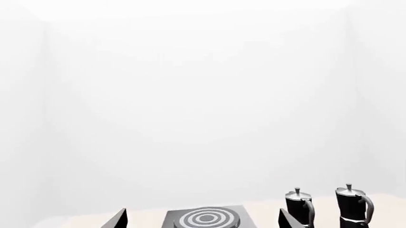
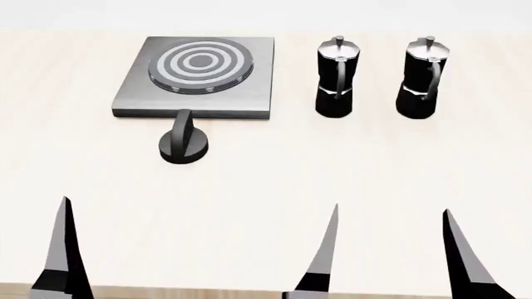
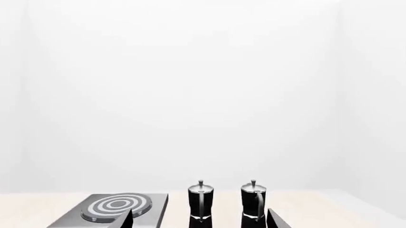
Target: Turn off the stove.
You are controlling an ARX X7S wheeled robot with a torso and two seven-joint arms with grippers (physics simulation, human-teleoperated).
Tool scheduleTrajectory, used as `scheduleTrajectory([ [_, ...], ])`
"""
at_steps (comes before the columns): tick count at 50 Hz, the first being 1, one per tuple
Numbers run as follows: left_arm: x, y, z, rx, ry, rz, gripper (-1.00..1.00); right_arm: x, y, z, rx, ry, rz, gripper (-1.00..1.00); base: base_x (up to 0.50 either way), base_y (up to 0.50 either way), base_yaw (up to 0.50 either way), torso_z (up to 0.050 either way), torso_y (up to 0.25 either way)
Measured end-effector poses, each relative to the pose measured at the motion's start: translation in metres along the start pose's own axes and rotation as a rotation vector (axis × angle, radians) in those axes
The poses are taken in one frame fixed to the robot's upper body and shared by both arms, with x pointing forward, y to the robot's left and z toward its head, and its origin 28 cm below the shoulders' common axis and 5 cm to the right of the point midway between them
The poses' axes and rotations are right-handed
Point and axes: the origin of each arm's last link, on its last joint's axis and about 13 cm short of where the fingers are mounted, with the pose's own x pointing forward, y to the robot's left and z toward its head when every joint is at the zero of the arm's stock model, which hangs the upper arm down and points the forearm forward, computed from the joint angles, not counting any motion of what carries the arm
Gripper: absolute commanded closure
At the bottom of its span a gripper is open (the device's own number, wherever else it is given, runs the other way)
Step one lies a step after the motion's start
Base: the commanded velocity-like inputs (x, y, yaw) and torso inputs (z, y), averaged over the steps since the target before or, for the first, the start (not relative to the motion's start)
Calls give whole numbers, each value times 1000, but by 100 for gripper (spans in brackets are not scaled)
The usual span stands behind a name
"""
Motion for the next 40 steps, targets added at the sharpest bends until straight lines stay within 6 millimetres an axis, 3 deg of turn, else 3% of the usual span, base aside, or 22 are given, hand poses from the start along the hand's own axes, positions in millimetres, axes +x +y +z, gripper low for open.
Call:
scheduleTrajectory([
  [40, 0, 0, 1, -1, -3, 1, -100, -1, -1, 2, 14, -6, 13, -100, 156, 0, 0, 0, 0],
])
